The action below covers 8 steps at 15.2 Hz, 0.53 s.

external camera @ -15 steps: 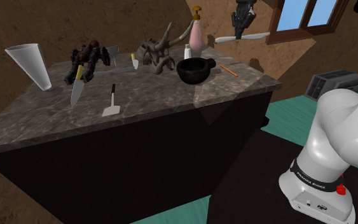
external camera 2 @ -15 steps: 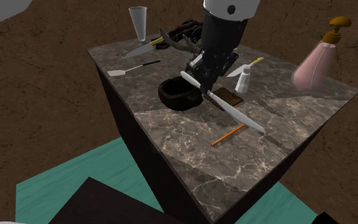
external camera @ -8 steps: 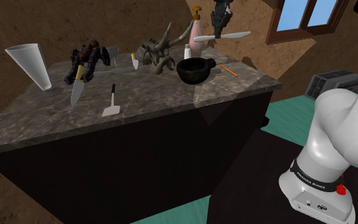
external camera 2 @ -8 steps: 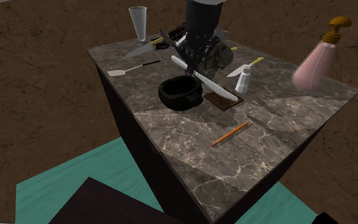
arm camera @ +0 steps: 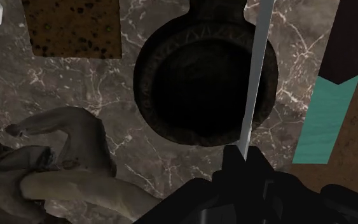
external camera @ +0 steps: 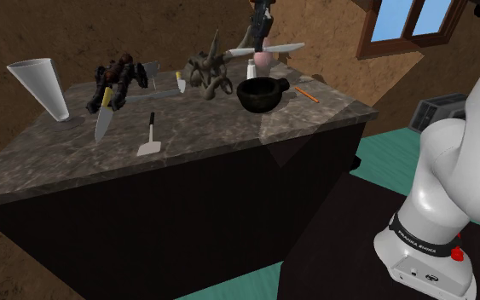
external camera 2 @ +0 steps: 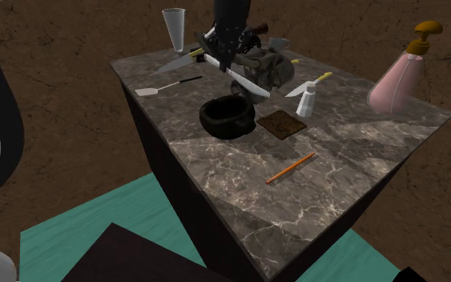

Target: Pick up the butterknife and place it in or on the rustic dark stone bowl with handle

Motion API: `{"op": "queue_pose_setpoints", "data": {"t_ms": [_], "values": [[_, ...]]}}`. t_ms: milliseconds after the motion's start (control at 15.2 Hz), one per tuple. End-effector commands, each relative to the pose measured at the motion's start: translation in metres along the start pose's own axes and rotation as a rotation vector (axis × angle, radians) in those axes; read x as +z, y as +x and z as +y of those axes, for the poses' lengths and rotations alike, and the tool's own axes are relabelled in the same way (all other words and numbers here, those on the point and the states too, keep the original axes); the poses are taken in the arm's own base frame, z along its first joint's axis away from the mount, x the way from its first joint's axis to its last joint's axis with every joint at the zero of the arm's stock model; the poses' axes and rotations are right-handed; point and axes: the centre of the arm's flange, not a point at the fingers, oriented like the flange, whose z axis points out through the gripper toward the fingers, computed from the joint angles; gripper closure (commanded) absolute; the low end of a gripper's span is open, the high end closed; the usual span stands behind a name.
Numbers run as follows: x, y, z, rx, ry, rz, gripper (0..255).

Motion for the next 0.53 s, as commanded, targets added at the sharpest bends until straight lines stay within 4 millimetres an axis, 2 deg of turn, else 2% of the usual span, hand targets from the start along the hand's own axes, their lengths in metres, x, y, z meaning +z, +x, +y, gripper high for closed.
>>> {"op": "queue_pose_setpoints", "data": {"t_ms": [0, 462], "values": [[0.009, 0.007, 0.003, 0.000, 0.000, 0.001, 255], [0.046, 0.002, 0.005, 0.000, 0.000, 0.001, 255]]}}
